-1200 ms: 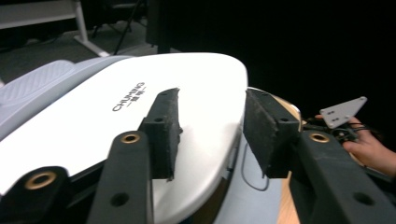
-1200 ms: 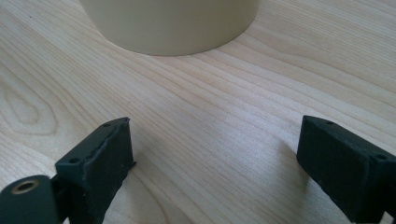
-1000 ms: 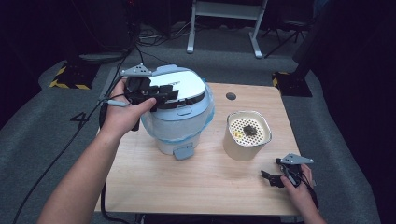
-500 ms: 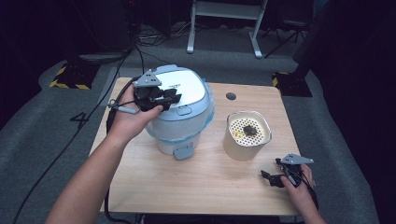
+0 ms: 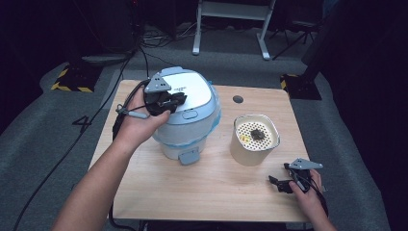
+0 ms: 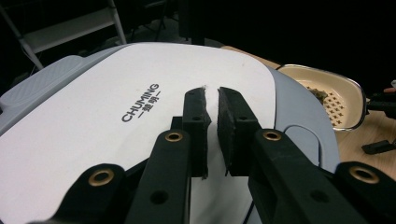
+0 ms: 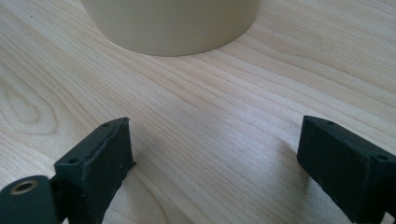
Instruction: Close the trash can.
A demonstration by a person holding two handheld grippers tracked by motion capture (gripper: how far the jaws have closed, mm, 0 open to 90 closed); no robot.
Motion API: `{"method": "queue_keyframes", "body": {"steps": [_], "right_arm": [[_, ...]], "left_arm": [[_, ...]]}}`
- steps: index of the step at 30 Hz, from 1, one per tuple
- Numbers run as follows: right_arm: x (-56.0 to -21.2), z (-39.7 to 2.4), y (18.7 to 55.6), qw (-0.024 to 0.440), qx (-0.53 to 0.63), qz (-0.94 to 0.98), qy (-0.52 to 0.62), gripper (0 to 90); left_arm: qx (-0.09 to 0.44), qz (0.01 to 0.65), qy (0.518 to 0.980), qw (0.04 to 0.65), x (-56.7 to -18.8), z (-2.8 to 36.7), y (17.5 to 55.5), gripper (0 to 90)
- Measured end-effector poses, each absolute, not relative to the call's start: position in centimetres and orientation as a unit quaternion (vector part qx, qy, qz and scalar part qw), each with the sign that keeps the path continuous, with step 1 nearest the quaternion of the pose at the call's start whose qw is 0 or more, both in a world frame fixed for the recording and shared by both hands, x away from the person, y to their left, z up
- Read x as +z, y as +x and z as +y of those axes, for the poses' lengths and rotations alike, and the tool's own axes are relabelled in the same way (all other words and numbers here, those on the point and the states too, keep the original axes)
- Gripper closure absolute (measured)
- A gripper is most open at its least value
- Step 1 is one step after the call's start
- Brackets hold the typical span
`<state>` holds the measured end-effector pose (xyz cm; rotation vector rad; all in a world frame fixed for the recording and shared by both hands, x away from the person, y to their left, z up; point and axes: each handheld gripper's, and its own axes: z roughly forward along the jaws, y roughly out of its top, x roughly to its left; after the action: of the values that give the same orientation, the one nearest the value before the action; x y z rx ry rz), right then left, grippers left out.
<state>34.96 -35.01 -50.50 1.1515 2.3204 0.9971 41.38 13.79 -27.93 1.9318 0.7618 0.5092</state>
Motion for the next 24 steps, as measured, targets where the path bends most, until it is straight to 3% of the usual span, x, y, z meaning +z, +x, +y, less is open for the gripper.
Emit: {"method": "queue_keyframes", "body": {"steps": [14,18,24], "right_arm": [[-50.5,-35.0,35.0,0.182,0.354,0.822,0.408,10.2],[-50.5,-35.0,35.0,0.182,0.353,0.822,0.408,10.2],[-50.5,-35.0,35.0,0.182,0.353,0.822,0.407,10.1]], "left_arm": [[0.251,0.286,0.824,0.419,-27.3,12.5,41.3,86.6],[0.223,0.307,0.814,0.44,-27.3,12.9,41.7,85.7],[0.186,0.32,0.767,0.524,-27.5,13.9,41.8,57.6]]}}
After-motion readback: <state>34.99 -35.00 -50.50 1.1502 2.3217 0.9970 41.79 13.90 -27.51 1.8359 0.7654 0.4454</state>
